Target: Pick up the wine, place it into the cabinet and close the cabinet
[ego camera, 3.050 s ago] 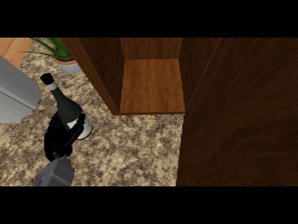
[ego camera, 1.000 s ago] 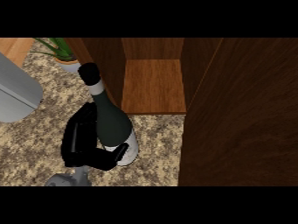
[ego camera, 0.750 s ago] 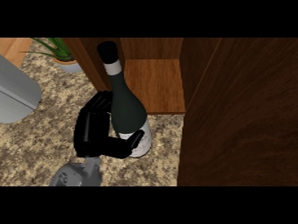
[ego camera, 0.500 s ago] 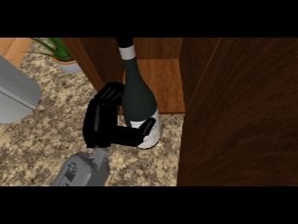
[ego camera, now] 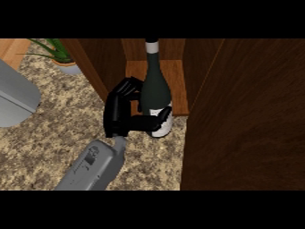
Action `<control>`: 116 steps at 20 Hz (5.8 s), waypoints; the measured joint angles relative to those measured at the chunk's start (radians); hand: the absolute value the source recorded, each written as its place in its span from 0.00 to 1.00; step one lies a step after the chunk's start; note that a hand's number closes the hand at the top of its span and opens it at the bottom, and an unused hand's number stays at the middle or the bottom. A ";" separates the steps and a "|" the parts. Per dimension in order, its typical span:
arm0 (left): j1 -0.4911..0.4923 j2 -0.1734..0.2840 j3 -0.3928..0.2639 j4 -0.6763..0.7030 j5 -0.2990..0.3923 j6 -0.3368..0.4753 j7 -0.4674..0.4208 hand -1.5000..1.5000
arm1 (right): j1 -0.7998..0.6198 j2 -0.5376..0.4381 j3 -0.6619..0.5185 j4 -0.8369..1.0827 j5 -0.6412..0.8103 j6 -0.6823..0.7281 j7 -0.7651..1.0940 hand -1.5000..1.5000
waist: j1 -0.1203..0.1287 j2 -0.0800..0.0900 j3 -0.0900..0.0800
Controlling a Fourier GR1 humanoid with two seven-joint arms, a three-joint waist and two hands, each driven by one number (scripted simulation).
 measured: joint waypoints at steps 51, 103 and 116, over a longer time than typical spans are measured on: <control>-0.655 0.029 0.074 1.036 0.395 0.044 -0.329 0.00 | 0.071 0.055 -0.008 0.015 -0.015 0.102 -0.061 0.00 | -0.024 0.013 0.000; -0.438 0.034 0.038 0.627 0.239 -0.115 -0.386 0.00 | 0.134 0.070 0.049 -0.002 0.002 0.082 -0.059 0.00 | 0.044 -0.017 0.000; -0.039 0.097 -0.132 0.039 0.177 -0.019 -0.251 0.00 | 0.103 0.062 0.050 0.000 0.010 0.060 -0.057 0.00 | 0.042 -0.013 0.000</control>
